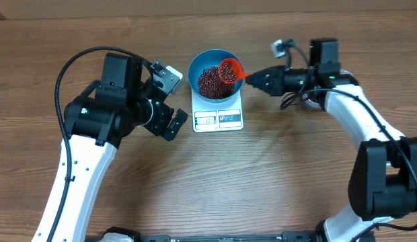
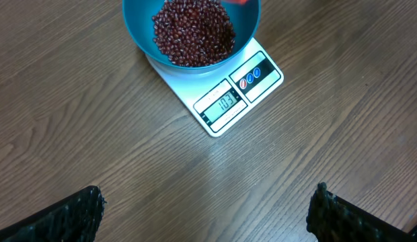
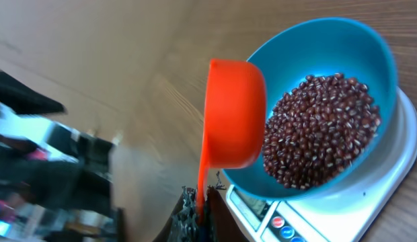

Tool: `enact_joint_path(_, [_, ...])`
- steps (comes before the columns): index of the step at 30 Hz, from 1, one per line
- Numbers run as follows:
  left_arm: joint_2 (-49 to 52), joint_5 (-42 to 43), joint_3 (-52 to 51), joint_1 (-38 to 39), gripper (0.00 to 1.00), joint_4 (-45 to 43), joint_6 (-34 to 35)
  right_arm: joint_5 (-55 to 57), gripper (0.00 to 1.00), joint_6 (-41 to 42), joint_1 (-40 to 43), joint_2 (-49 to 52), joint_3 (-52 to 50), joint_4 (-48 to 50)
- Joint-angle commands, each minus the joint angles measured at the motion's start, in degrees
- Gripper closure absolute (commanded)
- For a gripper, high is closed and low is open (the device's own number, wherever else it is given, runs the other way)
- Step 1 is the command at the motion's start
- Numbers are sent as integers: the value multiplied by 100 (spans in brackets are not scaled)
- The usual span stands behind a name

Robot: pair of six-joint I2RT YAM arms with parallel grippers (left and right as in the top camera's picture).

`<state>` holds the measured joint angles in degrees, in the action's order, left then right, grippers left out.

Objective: Scoop item into bowl and weigh 150g on scale
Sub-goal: 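Carry the filled scoop left over the blue bowl, then tilt the red scoop to pour beans into the blue bowl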

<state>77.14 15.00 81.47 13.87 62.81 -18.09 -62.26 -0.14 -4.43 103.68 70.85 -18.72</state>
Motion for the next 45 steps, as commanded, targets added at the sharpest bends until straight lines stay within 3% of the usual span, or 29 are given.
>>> enact_joint_path(1, [-55,111,120,2,0,0,52,850,96,-1272,-345,28,127,46])
enact_joint_path(13, [-55,111,120,2,0,2,52,3021,96,-2802,-1119,26,127,74])
enact_joint_path(20, [-55,111,120,2,0,0,52,4022,96,-2914,-1440,15,127,319])
enact_joint_path(29, [-55,111,120,2,0,2,52,4715,96,-3189,-1582,-229,127,581])
enact_joint_path(45, [-55,111,120,2,0,0,52,4739,96,-3491,-1585,-920,127,603])
